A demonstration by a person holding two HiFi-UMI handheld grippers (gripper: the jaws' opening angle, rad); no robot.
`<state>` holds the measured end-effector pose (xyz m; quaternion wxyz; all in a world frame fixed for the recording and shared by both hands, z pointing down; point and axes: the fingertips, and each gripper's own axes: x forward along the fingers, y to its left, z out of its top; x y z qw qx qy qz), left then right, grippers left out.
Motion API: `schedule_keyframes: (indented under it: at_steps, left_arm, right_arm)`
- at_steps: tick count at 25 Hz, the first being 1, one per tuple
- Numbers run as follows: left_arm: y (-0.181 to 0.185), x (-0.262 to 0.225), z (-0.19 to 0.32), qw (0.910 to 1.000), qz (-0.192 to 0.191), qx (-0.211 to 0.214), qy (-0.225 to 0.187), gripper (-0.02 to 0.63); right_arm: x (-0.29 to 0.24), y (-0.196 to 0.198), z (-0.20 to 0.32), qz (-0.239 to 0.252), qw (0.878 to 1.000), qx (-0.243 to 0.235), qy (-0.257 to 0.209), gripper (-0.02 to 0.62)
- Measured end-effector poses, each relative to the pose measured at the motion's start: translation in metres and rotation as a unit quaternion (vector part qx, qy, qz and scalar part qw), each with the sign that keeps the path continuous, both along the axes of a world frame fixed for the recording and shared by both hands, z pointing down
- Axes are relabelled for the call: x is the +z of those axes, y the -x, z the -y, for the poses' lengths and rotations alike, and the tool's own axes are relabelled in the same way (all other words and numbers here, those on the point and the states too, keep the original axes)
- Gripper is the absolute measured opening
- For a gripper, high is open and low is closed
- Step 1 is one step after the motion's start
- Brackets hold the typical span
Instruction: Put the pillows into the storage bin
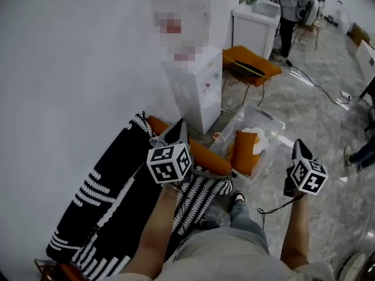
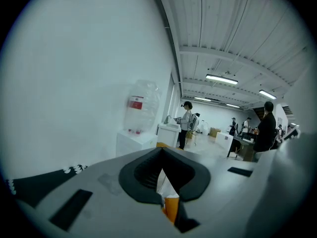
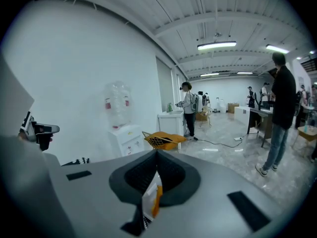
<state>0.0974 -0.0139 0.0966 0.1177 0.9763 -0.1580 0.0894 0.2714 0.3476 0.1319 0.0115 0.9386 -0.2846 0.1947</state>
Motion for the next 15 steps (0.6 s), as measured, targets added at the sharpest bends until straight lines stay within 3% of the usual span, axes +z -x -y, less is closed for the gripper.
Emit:
schedule_keyframes:
  at_steps: [4, 15]
  left_arm:
    - [0.004, 0.001, -0.006, 1.0000, 0.001, 0.006, 0.000, 0.011]
    - [0.008, 0.003, -0.006, 1.0000, 0.002, 0.004, -0.001, 0.011]
  right_arm:
    - [-0.007, 0.016, -0.001, -0.023, 0.999, -0.005, 0.023, 0.000]
    - [-0.014, 0.022, -0.005, -0.029, 0.999, 0.004, 0.014, 0.000]
